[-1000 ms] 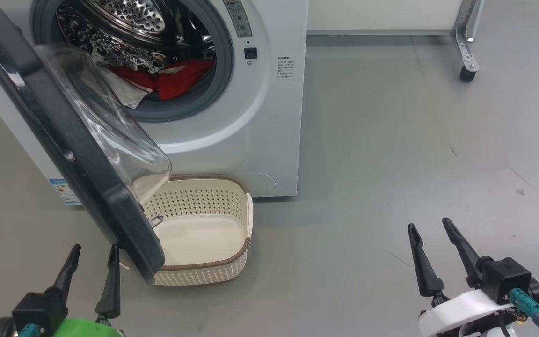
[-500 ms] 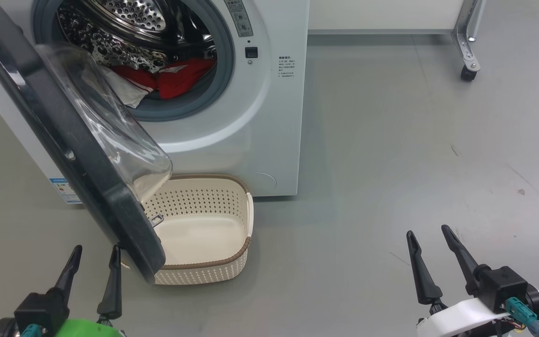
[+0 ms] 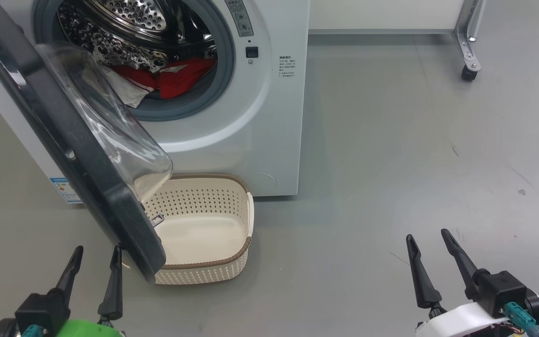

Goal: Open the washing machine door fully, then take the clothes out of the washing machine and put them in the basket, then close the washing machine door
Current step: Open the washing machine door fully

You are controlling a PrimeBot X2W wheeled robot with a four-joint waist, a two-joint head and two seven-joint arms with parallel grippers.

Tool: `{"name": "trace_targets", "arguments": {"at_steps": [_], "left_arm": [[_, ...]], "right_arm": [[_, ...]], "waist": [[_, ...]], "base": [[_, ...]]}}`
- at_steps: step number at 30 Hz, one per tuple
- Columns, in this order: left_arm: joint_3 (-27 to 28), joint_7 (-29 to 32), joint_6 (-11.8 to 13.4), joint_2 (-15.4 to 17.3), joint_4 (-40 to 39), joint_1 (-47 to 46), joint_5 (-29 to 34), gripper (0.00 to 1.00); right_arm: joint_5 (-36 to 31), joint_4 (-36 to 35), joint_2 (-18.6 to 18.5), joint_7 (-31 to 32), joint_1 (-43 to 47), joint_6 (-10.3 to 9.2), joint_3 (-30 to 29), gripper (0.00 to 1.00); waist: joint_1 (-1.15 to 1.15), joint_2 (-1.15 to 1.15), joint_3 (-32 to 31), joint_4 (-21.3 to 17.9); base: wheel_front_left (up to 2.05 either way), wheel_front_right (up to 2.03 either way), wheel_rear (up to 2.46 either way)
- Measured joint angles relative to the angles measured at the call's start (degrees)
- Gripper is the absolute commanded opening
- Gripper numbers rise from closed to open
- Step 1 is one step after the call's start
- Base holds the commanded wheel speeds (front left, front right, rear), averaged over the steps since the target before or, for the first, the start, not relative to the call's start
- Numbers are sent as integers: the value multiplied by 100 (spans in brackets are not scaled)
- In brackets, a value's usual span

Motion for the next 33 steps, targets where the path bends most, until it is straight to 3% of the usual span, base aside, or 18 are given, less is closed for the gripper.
{"name": "trace_targets", "arguments": {"at_steps": [20,21,22,33], "left_arm": [[-11,0,0,-11,4,4,0,98],[-20,0,0,-11,7,4,0,43],[-25,0,0,-11,11,5,0,0],[40,0,0,-33,25,75,-74,0]], "right_arm": [[-194,22,94,0,104,147,-171,100],[-198,24,103,0,109,148,-179,100],[-200,25,110,0,114,148,-188,100],[-261,70,178,0,125,245,-263,100]], "waist": [[0,0,-2,21],[0,0,-2,22],[0,0,-3,24],[0,0,-12,61]], "base": [[0,0,0],[0,0,0],[0,0,0],[0,0,0]]}}
